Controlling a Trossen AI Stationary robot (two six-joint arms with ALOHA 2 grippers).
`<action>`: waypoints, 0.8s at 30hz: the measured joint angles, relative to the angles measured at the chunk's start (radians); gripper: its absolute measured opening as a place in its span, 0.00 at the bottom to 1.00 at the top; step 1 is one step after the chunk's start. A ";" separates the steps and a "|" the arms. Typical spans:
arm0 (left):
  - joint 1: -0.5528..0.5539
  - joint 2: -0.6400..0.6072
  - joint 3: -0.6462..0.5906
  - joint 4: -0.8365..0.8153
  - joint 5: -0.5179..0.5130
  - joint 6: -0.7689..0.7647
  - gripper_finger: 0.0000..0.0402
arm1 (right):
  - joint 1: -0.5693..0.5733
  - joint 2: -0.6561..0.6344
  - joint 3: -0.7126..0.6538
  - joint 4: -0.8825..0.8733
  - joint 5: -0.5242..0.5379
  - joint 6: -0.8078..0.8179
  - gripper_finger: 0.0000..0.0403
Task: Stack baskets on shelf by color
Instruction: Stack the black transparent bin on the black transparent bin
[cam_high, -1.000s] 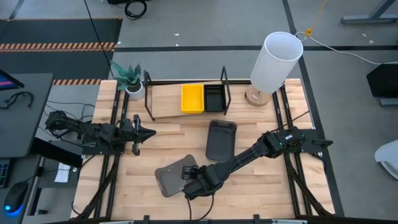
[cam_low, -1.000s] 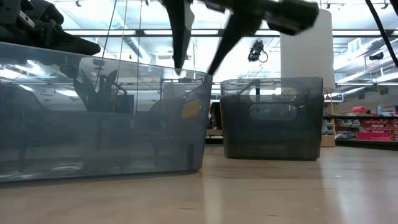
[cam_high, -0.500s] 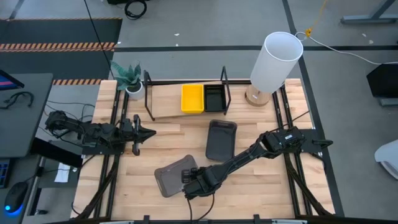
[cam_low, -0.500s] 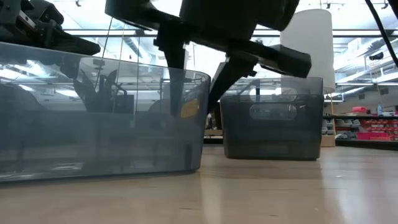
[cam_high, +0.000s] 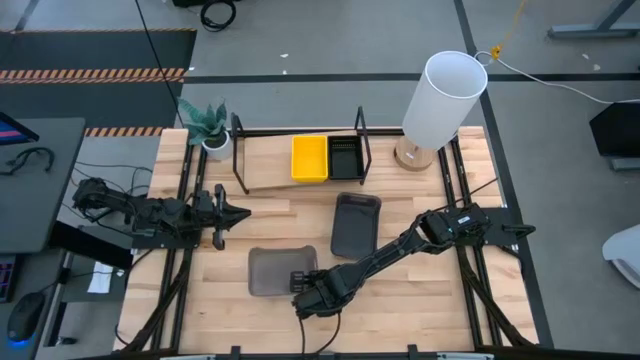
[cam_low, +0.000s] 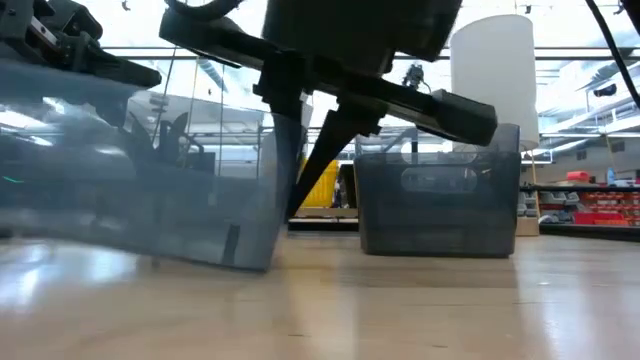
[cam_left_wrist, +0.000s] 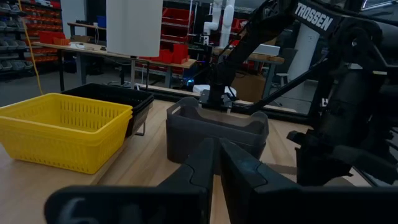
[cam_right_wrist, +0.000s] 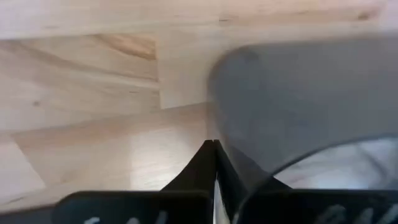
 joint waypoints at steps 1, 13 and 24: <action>0.000 0.000 0.000 0.000 0.000 0.000 0.07 | 0.000 0.001 0.008 -0.006 0.000 0.022 0.03; 0.000 0.000 0.000 0.000 0.000 0.000 0.09 | 0.041 -0.003 0.222 -0.050 0.042 0.169 0.01; 0.000 0.000 0.000 0.000 0.000 0.000 0.08 | 0.084 -0.071 0.287 -0.005 0.183 0.237 0.01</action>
